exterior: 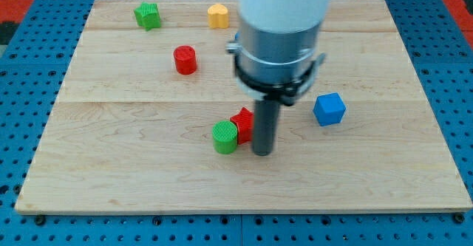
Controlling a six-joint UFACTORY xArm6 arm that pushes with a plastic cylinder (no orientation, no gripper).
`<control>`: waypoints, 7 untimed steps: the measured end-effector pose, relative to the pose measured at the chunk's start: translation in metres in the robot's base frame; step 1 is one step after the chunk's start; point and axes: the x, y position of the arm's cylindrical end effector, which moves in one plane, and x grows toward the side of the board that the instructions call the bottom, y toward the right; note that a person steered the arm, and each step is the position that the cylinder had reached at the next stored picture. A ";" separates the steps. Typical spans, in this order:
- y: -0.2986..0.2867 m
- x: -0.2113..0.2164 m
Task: Slide the green circle to the top left of the red star
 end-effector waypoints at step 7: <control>0.160 -0.049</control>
